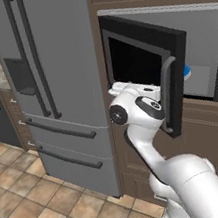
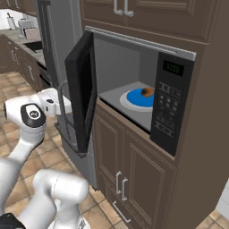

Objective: Pick the potato from the counter and place it in the microwave. Then turn on the microwave.

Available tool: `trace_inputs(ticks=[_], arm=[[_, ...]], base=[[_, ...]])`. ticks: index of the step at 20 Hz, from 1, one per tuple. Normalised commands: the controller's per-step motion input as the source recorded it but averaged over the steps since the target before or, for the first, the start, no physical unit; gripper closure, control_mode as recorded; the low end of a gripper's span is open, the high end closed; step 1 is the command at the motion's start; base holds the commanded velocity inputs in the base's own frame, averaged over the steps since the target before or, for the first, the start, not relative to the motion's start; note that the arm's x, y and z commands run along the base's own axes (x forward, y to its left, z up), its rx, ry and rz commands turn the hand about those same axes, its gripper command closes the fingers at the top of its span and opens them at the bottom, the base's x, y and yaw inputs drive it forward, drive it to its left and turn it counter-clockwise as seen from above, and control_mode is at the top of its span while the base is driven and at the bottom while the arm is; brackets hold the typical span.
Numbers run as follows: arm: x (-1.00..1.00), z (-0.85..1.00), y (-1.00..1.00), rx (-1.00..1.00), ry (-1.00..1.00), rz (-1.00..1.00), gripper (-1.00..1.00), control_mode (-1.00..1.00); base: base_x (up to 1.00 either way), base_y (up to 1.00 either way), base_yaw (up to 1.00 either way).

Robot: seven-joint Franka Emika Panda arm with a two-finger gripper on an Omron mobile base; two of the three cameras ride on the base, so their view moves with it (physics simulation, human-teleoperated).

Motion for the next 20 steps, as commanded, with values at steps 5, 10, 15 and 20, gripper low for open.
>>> trace_inputs(ticks=[5,10,15,20], arm=[[0.00,0.00,-0.65,0.00,0.00,0.03,-1.00,-1.00],[0.00,-0.01,-0.64,0.00,0.00,0.02,-1.00,-1.00],[0.00,-0.02,-0.62,0.00,0.00,0.03,-1.00,-1.00],[0.00,-0.01,-0.51,0.00,0.00,0.03,-1.00,-1.00]], base=[[0.00,0.00,0.00],[0.00,0.00,0.00],[0.00,0.00,0.00],[0.00,0.00,0.00]])
